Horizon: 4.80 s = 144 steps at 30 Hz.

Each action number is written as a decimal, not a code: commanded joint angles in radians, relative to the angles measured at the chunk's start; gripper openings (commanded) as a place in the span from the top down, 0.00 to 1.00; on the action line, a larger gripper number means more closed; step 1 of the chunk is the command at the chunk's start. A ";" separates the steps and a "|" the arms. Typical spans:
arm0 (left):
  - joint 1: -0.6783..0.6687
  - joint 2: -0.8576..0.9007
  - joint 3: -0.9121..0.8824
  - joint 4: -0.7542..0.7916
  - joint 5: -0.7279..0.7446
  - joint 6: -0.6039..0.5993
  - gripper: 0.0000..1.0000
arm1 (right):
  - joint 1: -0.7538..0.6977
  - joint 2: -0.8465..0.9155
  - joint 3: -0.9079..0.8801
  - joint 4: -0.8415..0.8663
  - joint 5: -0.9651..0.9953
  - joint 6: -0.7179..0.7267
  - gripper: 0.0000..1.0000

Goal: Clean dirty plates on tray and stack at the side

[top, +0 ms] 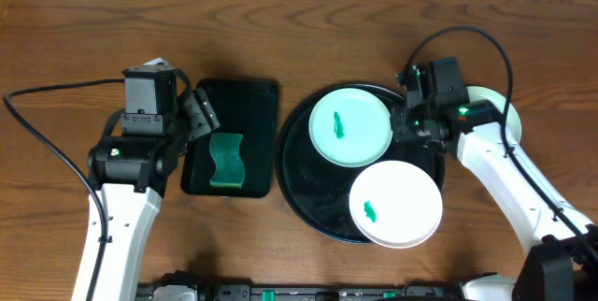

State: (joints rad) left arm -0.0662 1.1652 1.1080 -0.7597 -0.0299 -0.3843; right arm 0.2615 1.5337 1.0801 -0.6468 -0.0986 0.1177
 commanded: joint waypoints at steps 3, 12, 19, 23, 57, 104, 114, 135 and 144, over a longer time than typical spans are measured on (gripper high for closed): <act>0.005 0.004 0.015 -0.003 -0.008 0.010 0.20 | 0.004 0.000 0.033 -0.006 -0.007 -0.003 0.67; 0.005 0.004 0.015 -0.003 -0.008 0.010 0.20 | -0.016 0.137 0.084 -0.017 -0.031 -0.023 0.65; 0.005 0.004 0.015 -0.003 -0.008 0.010 0.20 | -0.018 0.298 0.151 -0.035 -0.034 -0.029 0.64; 0.005 0.004 0.015 -0.003 -0.008 0.010 0.20 | -0.019 0.332 0.150 0.005 -0.034 -0.029 0.75; 0.005 0.004 0.015 -0.003 -0.008 0.010 0.20 | -0.018 0.346 0.101 0.072 0.034 -0.010 0.88; 0.003 0.011 0.011 -0.145 0.083 -0.046 0.02 | -0.019 0.374 0.102 0.091 0.016 -0.006 0.99; -0.024 0.102 -0.028 -0.276 0.095 -0.047 0.03 | -0.017 0.374 0.102 0.094 0.016 -0.006 0.99; -0.109 0.422 0.038 -0.181 0.061 0.037 0.32 | -0.017 0.374 0.101 0.094 0.016 -0.006 0.99; -0.109 0.504 0.037 -0.104 0.011 0.113 0.43 | -0.017 0.374 0.102 0.094 0.015 -0.007 0.99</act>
State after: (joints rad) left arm -0.1749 1.6455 1.1126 -0.8654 0.0116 -0.3290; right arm 0.2535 1.9034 1.1881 -0.5556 -0.0818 0.1028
